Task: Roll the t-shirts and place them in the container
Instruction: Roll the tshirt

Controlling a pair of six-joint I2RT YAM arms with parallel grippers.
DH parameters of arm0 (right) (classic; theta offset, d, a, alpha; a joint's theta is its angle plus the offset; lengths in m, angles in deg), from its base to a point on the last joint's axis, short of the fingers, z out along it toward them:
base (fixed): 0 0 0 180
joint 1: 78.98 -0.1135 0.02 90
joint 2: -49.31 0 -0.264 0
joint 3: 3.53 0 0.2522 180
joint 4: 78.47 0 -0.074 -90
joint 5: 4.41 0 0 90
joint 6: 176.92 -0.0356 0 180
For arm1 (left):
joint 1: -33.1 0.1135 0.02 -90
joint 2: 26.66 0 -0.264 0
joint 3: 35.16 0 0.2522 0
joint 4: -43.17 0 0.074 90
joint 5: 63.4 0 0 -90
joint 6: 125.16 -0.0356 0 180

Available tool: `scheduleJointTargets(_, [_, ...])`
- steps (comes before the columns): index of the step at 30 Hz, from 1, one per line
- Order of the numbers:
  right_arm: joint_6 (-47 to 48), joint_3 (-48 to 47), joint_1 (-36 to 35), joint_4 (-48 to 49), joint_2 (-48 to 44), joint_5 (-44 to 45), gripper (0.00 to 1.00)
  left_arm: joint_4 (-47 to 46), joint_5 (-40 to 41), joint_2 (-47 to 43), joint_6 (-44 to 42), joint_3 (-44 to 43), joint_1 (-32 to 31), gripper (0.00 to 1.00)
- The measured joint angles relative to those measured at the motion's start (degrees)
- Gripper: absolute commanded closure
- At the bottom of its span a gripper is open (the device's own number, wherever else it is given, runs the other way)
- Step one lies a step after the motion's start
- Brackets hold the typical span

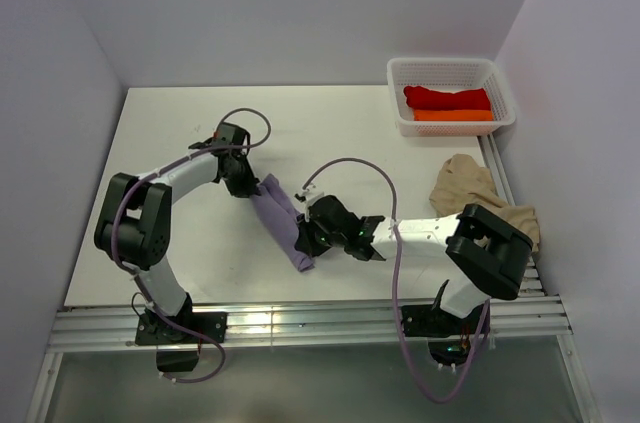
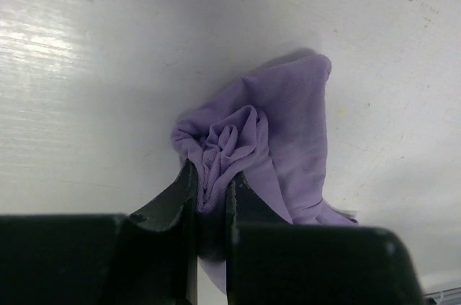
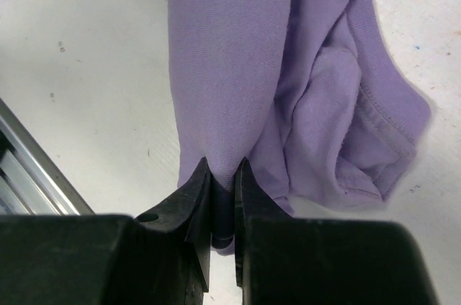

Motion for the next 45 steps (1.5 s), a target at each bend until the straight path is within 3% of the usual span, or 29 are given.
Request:
scheduleJointTargets(3, [-0.7, 1.0, 0.4, 1.9, 0.0, -1.3, 1.0, 1.3, -0.8, 1.5, -0.4, -1.8, 0.0, 0.82])
scheduleJointTargets(4, [-1.0, 1.6, 0.8, 2.8, 0.0, -2.1, 1.0, 1.5, -1.1, 1.7, -0.6, -2.2, -0.1, 0.72])
scheduleJointTargets(7, [-1.7, 3.1, 2.3, 5.1, 0.0, -4.9, 1.0, 1.6, -1.3, 1.8, -1.2, -2.3, 0.0, 0.57])
scheduleJointTargets(15, [-2.6, 5.7, 5.8, 8.2, -0.5, -11.8, 1.0, -1.4, -5.8, 0.3, -3.0, -1.1, 2.6, 0.47])
scheduleJointTargets(26, [-1.9, 6.4, 8.0, 8.2, -0.6, -16.5, 1.0, -8.0, -16.8, -3.2, -4.6, 3.6, 11.1, 0.37])
scheduleJointTargets(27, [-1.7, 6.4, 8.2, 8.1, -0.7, -16.7, 1.0, -8.8, -17.5, -3.2, -4.7, 3.9, 11.1, 0.15])
scheduleJointTargets(28, [-1.6, 6.4, 8.3, 7.9, -0.7, -16.9, 1.0, -9.6, -18.3, -3.3, -5.1, 4.4, 11.1, 0.01])
scheduleJointTargets(33, [-0.6, 6.4, 10.1, 6.4, -1.1, -19.3, 1.0, -16.0, -21.9, -5.9, -4.2, 11.4, 11.1, 0.0])
scheduleJointTargets(41, [0.1, 6.5, 14.3, 1.3, -2.8, -21.9, 1.0, -39.7, -28.4, -14.6, -0.4, 30.6, 14.6, 0.01])
scheduleJointTargets(45, [0.3, 5.7, 16.3, -1.7, -3.0, -22.3, 1.0, -46.9, -29.9, -15.2, -0.1, 33.4, 15.5, 0.02])
